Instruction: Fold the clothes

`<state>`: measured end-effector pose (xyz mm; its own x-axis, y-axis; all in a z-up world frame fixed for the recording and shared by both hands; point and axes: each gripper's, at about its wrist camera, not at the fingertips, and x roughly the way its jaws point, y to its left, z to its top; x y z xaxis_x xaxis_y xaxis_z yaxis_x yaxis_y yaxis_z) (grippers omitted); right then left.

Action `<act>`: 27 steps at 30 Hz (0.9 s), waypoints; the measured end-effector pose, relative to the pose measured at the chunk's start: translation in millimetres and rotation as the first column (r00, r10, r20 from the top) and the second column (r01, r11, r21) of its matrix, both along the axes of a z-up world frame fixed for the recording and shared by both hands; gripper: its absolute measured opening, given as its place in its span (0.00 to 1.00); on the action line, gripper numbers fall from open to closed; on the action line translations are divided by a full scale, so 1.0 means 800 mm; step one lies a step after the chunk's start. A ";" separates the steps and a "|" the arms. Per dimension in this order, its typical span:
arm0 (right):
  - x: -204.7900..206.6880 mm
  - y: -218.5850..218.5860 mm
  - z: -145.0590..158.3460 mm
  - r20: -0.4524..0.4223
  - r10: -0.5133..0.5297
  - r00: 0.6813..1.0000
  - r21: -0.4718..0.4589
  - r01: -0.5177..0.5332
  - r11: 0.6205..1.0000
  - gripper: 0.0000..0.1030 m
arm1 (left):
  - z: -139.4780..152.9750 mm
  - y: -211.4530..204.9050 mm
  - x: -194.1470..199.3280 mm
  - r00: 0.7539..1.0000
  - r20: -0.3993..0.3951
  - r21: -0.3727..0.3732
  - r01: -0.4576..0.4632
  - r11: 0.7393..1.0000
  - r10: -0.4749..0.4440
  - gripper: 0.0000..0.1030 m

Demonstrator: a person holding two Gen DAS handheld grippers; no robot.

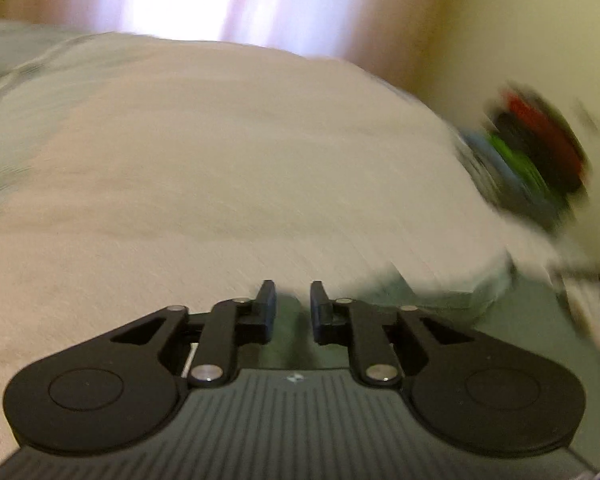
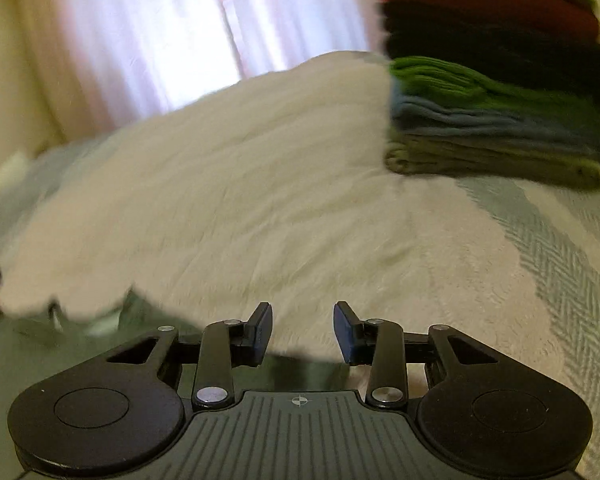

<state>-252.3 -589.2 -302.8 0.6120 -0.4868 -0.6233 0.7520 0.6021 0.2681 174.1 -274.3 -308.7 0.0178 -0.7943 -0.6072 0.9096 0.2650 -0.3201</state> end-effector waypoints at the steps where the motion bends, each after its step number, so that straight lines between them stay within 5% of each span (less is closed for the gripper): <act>1: -0.010 -0.005 0.001 0.041 -0.018 0.999 0.030 0.017 0.999 0.45 | 0.000 -0.002 0.015 0.999 -0.029 -0.003 -0.044 0.999 0.044 0.16; 3: -0.037 -0.008 -0.001 0.120 -0.041 0.992 0.088 0.031 0.996 0.69 | -0.004 0.008 0.035 0.993 -0.092 -0.005 -0.081 0.997 0.080 0.19; 5: -0.064 -0.008 -0.005 0.192 -0.060 0.980 0.145 0.033 0.989 0.69 | -0.010 0.026 0.046 0.984 -0.159 0.003 -0.084 0.996 0.083 0.31; 10: -0.110 -0.012 -0.024 0.316 -0.105 0.943 0.284 0.012 0.959 0.68 | -0.029 0.036 0.059 0.947 -0.318 -0.021 -0.061 0.998 0.051 0.33; 13: -0.121 -0.017 -0.025 0.365 -0.123 0.923 0.314 0.002 0.949 0.53 | -0.032 0.034 0.055 0.950 -0.312 -0.042 -0.044 0.998 0.029 0.34; 22: -0.098 -0.020 -0.030 0.322 -0.098 0.942 0.307 -0.006 0.952 0.51 | -0.023 0.018 0.050 0.956 -0.294 -0.056 -0.013 0.998 -0.004 0.37; 24: -0.094 -0.020 -0.033 0.328 -0.093 0.940 0.306 -0.012 0.952 0.33 | -0.022 0.016 0.047 0.957 -0.291 -0.064 0.001 0.998 -0.020 0.37; 27: -0.084 -0.019 -0.034 0.311 -0.070 0.948 0.283 -0.022 0.959 0.25 | -0.020 0.008 0.039 0.964 -0.260 -0.058 0.043 0.997 -0.056 0.37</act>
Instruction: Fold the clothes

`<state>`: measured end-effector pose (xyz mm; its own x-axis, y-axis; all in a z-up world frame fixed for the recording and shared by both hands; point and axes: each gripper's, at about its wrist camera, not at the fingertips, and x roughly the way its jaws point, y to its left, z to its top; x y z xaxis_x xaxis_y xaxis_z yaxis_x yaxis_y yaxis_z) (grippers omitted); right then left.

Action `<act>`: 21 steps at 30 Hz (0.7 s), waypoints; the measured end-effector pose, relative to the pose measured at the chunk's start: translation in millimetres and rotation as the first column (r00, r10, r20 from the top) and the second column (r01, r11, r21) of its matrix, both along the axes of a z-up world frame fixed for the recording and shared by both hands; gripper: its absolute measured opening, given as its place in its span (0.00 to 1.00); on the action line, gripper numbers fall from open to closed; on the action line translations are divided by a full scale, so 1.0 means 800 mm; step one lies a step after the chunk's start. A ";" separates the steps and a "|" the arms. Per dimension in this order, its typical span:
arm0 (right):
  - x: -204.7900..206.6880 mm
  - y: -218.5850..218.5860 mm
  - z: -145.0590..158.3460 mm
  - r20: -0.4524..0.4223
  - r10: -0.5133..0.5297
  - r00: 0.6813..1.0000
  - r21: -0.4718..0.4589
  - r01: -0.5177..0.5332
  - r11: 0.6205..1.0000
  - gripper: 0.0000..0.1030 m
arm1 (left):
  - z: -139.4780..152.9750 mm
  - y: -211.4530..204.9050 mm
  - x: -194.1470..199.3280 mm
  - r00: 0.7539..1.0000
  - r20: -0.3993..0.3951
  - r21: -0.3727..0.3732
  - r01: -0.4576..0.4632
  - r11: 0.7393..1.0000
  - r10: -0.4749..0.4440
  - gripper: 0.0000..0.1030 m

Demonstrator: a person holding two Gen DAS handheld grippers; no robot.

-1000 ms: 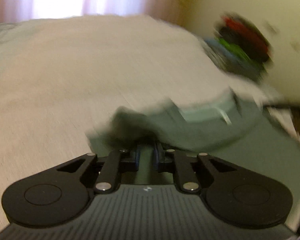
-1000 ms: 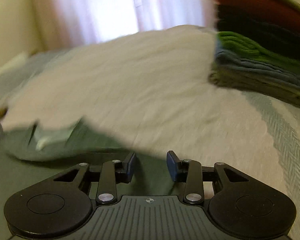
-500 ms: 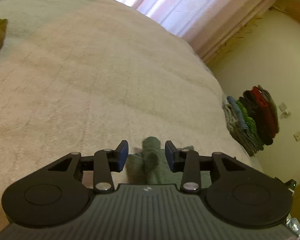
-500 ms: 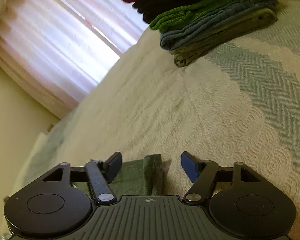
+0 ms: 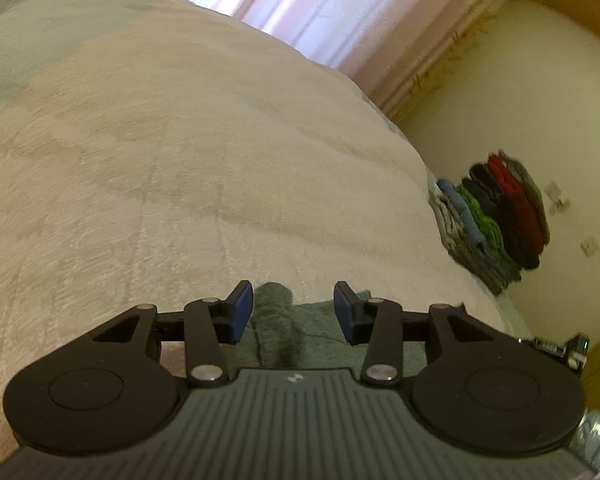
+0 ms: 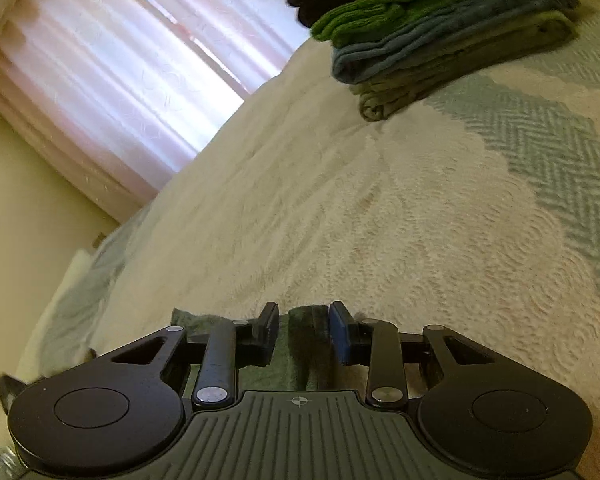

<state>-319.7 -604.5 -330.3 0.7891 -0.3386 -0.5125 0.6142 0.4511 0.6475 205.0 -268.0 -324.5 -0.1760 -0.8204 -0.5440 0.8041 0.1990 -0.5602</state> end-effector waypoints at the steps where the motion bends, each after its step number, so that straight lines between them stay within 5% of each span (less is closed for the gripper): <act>1: 0.003 0.002 0.001 -0.012 0.007 1.000 -0.016 -0.008 1.000 0.17 | 0.000 -0.003 -0.003 1.000 0.010 0.004 0.011 1.000 -0.011 0.37; 4: 0.004 0.011 0.006 -0.022 0.012 1.000 -0.061 -0.013 0.998 0.03 | 0.000 -0.008 -0.007 0.999 0.031 0.009 0.035 0.999 -0.035 0.32; 7: 0.001 0.018 0.012 -0.011 0.013 1.000 -0.100 -0.014 0.995 0.03 | -0.001 -0.011 -0.009 0.996 0.070 0.028 0.058 0.998 -0.059 0.00; 11: 0.003 0.025 0.027 -0.019 0.012 1.000 -0.151 -0.015 0.988 0.02 | 0.004 -0.004 -0.014 0.988 0.142 0.012 0.051 0.999 -0.052 0.00; 16: 0.004 0.030 0.043 -0.005 0.016 1.000 -0.185 -0.016 0.983 0.02 | 0.012 0.009 -0.008 0.993 0.119 -0.047 0.023 0.999 -0.018 0.00; 19: 0.009 0.028 0.041 -0.026 0.011 1.000 -0.178 -0.016 0.984 0.02 | 0.000 0.005 -0.001 0.999 0.044 -0.023 0.001 1.000 0.000 0.38; 21: 0.009 0.027 0.037 -0.025 0.002 1.000 -0.166 -0.006 0.986 0.02 | -0.006 0.000 -0.003 1.000 0.031 -0.013 0.003 1.000 -0.003 0.37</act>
<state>-312.1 -583.2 -300.8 0.7781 -0.4177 -0.4691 0.6274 0.5533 0.5480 202.8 -267.8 -329.6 -0.1615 -0.8270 -0.5385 0.8216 0.1896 -0.5376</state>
